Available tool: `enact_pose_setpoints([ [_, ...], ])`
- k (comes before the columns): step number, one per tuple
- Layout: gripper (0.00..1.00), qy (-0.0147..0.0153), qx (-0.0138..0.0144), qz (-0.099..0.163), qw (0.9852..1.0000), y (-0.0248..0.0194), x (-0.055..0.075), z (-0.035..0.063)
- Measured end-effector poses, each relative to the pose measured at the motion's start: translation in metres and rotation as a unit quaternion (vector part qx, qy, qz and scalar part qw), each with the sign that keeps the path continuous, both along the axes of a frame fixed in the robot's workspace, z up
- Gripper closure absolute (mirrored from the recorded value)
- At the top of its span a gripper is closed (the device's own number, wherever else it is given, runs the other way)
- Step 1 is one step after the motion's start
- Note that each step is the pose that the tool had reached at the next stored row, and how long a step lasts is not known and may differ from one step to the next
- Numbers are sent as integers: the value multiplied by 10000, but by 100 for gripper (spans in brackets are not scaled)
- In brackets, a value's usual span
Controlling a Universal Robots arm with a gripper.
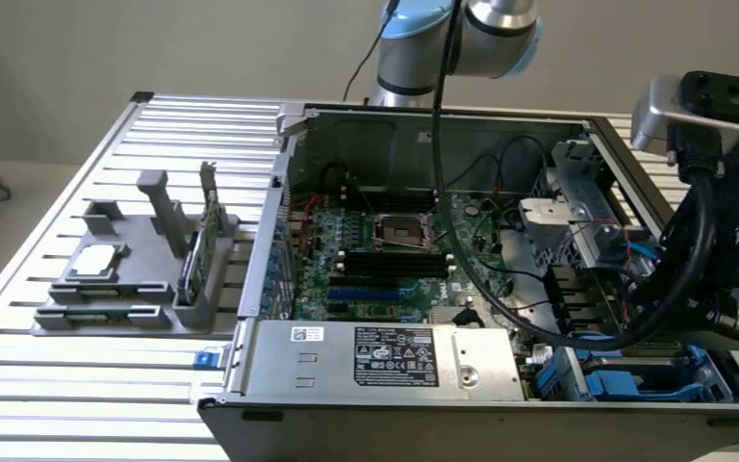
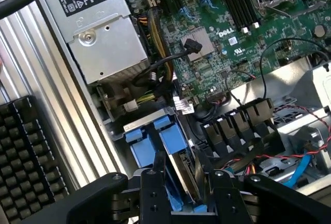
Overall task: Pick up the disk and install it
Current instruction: 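Insert the disk into the insertion slot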
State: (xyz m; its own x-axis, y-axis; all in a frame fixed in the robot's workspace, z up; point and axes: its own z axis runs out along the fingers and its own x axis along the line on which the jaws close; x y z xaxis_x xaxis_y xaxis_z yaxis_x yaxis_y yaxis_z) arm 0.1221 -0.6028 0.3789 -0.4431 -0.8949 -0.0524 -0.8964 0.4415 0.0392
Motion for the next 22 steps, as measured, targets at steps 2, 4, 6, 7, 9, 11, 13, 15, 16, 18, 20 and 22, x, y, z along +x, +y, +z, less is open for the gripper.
enact_pose_setpoints([
  [2, 63, 0, 0, -180, 9998, 0, 0, -3],
  [4, 63, 0, 0, -360, 9994, 0, 0, -6],
  [6, 63, 0, 0, -542, 9985, 0, 0, -9],
  [7, 63, 0, 0, -632, 9980, 0, 0, -11],
  [9, 63, 0, 0, -817, 9967, 0, 0, -14],
  [11, 63, 0, 0, -996, 9950, 0, 0, -17],
  [13, 63, 0, 0, -1175, 9931, 0, 0, -20],
  [15, 63, 0, 0, -1361, 9907, 0, 0, -23],
  [16, 63, 0, 0, -1453, 9894, 0, 0, -25],
  [18, 63, 0, 0, -1628, 9867, 0, 0, -28],
  [20, 63, 0, 0, -1805, 9836, 0, 0, -31],
  [22, 63, 0, 0, -1987, 9801, 0, 0, -34],
])
